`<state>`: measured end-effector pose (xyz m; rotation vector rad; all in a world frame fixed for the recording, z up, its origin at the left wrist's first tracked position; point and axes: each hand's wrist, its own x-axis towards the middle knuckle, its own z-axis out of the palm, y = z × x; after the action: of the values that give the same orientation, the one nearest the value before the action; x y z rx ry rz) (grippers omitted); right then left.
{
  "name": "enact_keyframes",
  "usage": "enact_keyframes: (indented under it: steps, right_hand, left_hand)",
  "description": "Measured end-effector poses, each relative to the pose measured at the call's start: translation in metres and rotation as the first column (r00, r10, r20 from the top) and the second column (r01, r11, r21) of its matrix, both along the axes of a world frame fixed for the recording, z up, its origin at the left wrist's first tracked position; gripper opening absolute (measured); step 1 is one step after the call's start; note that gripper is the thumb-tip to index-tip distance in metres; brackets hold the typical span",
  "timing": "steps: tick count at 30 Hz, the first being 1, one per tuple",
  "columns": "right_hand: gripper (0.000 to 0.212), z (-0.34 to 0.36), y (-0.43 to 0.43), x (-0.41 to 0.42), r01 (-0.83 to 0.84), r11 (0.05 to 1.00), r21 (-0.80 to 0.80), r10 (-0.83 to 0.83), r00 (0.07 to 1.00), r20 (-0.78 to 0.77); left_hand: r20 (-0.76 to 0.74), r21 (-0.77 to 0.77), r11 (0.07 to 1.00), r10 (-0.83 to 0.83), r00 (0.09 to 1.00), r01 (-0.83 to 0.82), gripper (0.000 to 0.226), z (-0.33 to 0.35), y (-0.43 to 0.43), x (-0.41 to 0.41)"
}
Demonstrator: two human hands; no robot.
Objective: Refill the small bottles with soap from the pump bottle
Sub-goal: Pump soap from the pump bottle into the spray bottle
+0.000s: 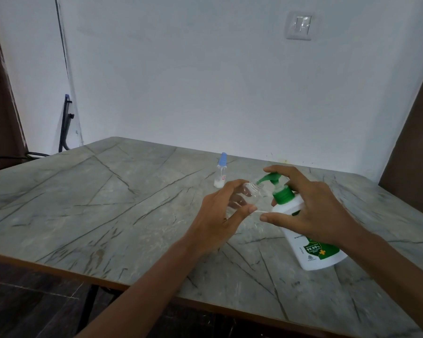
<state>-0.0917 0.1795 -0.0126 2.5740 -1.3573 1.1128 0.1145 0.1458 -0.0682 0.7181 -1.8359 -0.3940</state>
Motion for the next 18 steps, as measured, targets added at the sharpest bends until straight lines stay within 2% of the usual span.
enact_keyframes:
  steps: [5,18]
  right_hand:
    - [0.084,-0.0013,0.0026,-0.003,-0.019,1.0,-0.024,0.019,1.0,-0.014]
    - [0.073,0.0019,0.0025,0.0002,-0.014,1.0,-0.006,0.014,0.998,0.057]
  left_hand:
    - [-0.001,-0.001,1.0,0.002,1.0,-0.002,0.039,0.0013,0.0019,-0.0011]
    - [0.049,-0.052,0.998,0.021,0.999,-0.019,0.045,-0.0009,0.0009,0.0012]
